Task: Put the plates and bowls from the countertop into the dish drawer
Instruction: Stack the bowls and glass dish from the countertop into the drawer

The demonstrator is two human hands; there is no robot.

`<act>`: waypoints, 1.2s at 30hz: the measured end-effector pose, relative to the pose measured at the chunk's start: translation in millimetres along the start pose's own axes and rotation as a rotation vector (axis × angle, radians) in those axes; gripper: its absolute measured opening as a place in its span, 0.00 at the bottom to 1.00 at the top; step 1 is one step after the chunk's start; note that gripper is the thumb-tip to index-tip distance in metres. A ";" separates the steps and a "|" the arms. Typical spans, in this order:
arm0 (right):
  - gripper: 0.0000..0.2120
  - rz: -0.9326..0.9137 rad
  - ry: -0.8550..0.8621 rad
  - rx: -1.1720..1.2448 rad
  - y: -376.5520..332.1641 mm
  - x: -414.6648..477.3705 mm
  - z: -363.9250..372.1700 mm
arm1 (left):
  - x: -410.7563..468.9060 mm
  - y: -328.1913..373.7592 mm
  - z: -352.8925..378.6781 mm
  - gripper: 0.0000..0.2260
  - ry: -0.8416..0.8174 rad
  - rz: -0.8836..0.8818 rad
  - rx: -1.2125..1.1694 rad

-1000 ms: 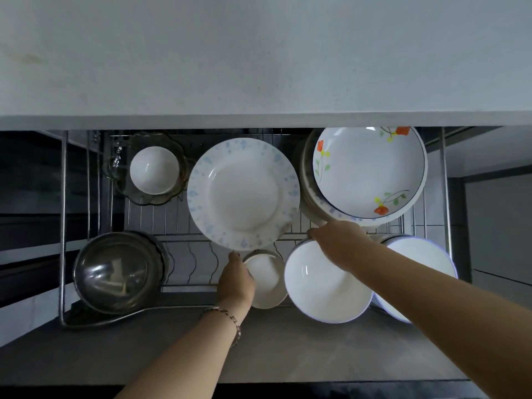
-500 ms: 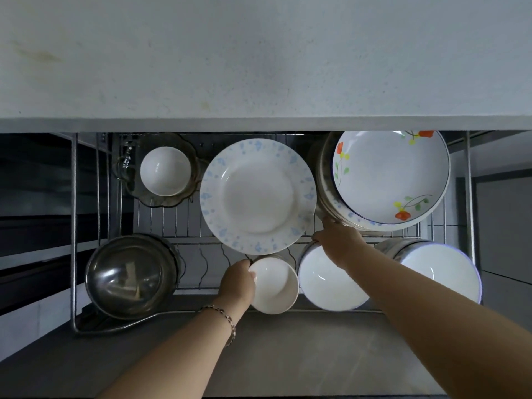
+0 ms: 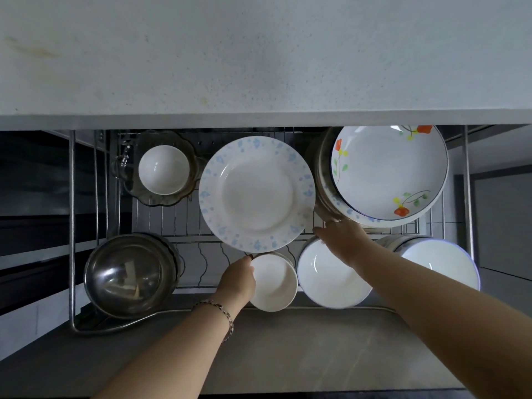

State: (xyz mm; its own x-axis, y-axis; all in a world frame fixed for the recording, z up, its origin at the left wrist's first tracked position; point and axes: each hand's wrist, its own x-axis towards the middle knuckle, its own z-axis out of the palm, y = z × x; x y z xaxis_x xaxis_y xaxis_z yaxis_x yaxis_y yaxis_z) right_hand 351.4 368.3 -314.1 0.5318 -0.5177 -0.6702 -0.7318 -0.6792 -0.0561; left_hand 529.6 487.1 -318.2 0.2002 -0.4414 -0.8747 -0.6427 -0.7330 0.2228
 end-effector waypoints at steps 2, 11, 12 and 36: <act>0.14 0.022 0.061 0.054 2.3 -6.0 -0.2 | 0.0 0.1 -0.2 0.17 0.004 0.001 0.014; 0.18 0.147 -0.035 0.459 14.3 2.0 9.2 | -0.7 3.2 -0.7 0.17 0.004 -0.005 -0.010; 0.19 0.157 -0.034 0.494 14.1 2.1 10.0 | -0.6 3.4 -0.6 0.18 0.005 -0.006 -0.007; 0.13 -0.074 0.092 0.697 -41.3 -21.7 -302.5 | -123.3 74.3 -272.8 0.11 0.482 0.270 -0.169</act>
State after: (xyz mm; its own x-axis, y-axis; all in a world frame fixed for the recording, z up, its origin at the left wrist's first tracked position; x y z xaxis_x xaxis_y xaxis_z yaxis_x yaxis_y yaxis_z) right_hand 499.0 250.2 -73.5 0.6020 -0.5458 -0.5828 -0.7784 -0.2385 -0.5807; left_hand 658.9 345.9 -76.3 0.3855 -0.7812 -0.4910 -0.5988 -0.6167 0.5110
